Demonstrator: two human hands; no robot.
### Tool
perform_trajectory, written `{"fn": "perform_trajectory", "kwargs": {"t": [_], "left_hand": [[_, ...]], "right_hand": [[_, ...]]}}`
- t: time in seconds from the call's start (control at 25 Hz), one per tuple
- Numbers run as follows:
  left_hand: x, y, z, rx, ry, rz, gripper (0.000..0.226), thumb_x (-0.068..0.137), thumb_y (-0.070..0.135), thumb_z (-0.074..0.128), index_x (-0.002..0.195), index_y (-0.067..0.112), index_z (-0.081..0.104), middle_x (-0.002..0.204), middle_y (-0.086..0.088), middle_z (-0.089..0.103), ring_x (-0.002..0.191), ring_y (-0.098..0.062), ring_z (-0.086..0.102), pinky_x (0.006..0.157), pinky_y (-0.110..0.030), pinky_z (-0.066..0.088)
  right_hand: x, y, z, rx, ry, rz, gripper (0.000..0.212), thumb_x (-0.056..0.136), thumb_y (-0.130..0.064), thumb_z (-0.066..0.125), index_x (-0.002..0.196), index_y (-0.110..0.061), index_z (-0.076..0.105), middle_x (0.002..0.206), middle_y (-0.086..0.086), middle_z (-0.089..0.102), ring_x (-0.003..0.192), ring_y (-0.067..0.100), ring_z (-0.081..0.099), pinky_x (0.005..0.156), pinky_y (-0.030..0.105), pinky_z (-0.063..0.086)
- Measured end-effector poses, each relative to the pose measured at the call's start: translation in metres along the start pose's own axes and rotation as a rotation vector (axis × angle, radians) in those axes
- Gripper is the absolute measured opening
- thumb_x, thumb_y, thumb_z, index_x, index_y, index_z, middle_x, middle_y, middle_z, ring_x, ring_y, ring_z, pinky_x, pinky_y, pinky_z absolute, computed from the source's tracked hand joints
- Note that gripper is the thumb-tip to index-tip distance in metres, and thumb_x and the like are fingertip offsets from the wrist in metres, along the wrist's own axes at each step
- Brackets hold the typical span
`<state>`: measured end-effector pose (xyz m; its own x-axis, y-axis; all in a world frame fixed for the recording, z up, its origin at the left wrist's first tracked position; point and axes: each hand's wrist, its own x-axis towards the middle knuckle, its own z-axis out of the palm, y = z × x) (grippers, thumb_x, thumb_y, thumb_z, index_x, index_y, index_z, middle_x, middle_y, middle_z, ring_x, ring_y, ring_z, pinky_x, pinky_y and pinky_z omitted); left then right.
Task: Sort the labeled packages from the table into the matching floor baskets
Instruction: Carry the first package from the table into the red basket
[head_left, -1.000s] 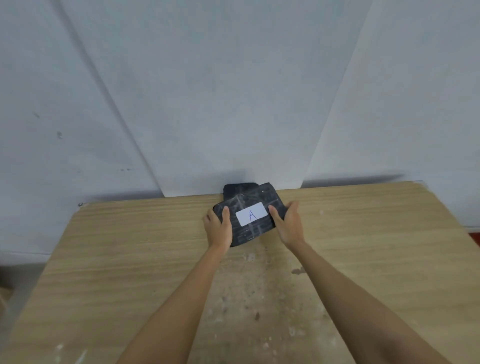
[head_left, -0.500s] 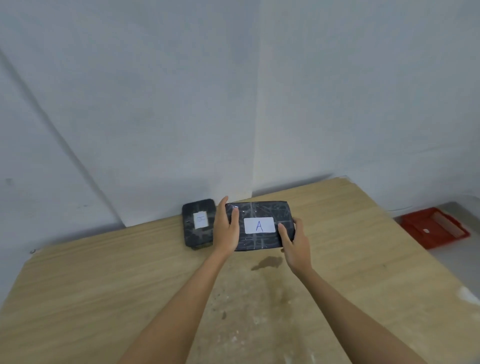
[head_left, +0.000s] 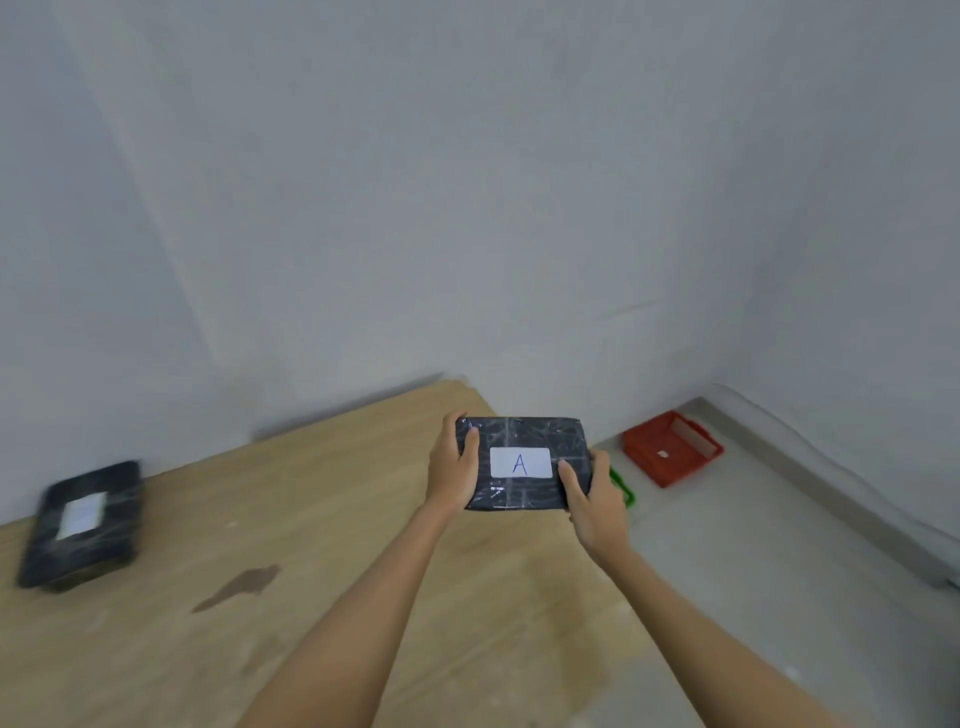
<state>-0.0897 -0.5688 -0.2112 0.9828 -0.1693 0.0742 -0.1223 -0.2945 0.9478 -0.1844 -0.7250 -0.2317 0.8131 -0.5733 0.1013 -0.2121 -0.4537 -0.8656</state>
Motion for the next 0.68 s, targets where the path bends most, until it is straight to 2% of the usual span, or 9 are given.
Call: {"fn": "perform_trajectory", "kwargs": {"t": [0.16,0.36,0.48,0.68], "left_hand": [[0.012,0.041,0.116,-0.055,-0.066,-0.004,0.034,0.097,0.023,0.042,0.13,0.014,0.044,0.131,-0.009,0.056,0.122,-0.023,0.051,0.097,-0.026,0.035],[0.061,0.079,0.234,-0.027,-0.148,0.044,0.035,0.097,0.023,0.042,0.13,0.015,0.044,0.131,-0.009,0.057,0.122,-0.023,0.051,0.096,-0.025,0.034],[0.101,0.089,0.305,-0.02,-0.189,0.067,0.035,0.097,0.024,0.041,0.131,0.016,0.043,0.131,-0.01,0.057,0.12,-0.026,0.053,0.099,-0.03,0.037],[0.177,0.104,0.426,-0.015,-0.221,0.001,0.038,0.097,0.024,0.04,0.134,0.016,0.041,0.131,-0.01,0.057,0.118,-0.025,0.053,0.094,-0.027,0.036]], "right_hand": [[0.055,0.046,-0.096,-0.028,0.05,0.018,0.035,0.092,-0.043,0.049,0.116,-0.018,0.043,0.089,0.0,0.065,0.084,0.028,0.065,0.074,0.042,0.053],[0.129,0.095,-0.171,-0.047,0.131,0.075,0.039,0.093,-0.045,0.045,0.12,-0.017,0.041,0.098,0.01,0.068,0.088,0.032,0.063,0.079,0.048,0.053],[0.182,0.127,-0.203,-0.048,0.141,0.085,0.037,0.094,-0.043,0.044,0.12,-0.016,0.04,0.093,0.008,0.066,0.085,0.032,0.063,0.075,0.044,0.053],[0.3,0.179,-0.258,-0.085,0.131,0.153,0.037,0.094,-0.044,0.043,0.116,-0.014,0.043,0.094,0.003,0.064,0.079,0.024,0.061,0.067,0.038,0.049]]}}
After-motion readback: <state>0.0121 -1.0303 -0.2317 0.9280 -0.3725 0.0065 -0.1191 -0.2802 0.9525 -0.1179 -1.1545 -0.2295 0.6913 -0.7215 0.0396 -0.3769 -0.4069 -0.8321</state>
